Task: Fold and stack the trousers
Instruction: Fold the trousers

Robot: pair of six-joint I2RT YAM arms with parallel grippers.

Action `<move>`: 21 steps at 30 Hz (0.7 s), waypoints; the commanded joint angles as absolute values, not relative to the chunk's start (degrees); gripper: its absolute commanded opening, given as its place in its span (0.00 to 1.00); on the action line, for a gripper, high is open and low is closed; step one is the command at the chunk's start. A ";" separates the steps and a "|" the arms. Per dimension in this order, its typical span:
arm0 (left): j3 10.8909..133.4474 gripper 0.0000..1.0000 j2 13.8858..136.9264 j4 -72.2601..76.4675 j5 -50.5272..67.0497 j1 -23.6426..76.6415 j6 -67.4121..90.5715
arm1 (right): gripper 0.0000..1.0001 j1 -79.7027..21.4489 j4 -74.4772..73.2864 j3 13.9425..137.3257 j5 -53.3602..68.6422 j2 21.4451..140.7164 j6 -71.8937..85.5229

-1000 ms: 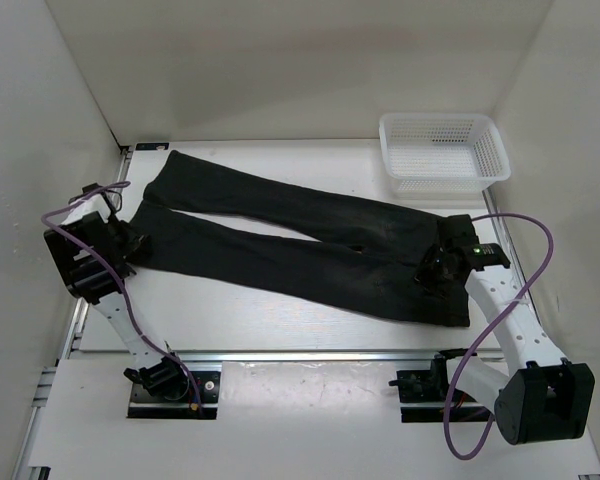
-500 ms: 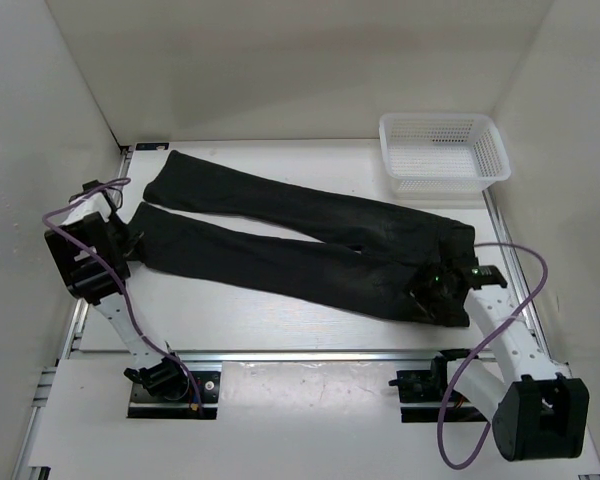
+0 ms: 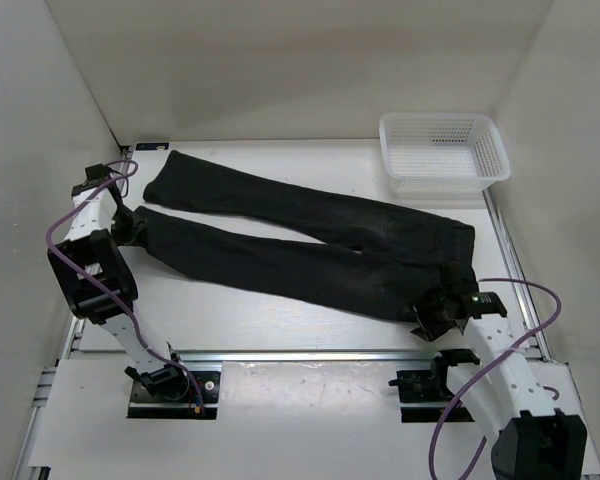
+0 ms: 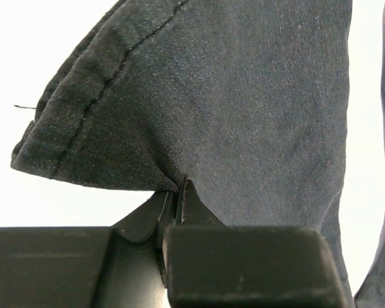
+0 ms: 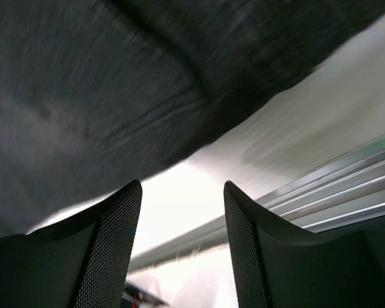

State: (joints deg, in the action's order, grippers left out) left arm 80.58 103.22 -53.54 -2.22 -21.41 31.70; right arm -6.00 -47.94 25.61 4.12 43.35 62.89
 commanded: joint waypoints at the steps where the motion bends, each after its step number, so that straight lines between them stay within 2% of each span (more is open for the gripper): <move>1: 82.08 0.10 100.81 -53.70 -3.16 -21.71 32.34 | 0.59 -5.89 -46.85 27.07 -3.33 47.44 66.27; 5: 83.50 0.10 100.81 -55.02 -3.16 -21.71 32.87 | 0.59 -5.89 -46.32 28.30 -5.70 53.34 67.32; 10: 85.34 0.10 100.20 -56.68 -3.69 -21.71 32.87 | 0.45 -5.89 -44.30 27.77 -13.61 53.88 69.43; 13: 86.66 0.10 99.67 -57.74 -4.22 -21.71 32.87 | 0.47 -5.89 -44.30 28.48 -17.40 53.27 69.43; 16: 87.28 0.10 99.67 -58.27 -4.75 -21.71 32.87 | 0.54 -5.89 -44.30 29.00 -18.02 52.73 68.91; 21: 87.80 0.10 99.67 -58.80 -4.75 -21.71 32.87 | 0.56 -5.89 -41.33 29.00 -18.63 54.92 68.91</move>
State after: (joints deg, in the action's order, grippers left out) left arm 85.69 103.20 -58.35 -3.25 -21.58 32.62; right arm -6.00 -43.94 27.00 -15.51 53.58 68.27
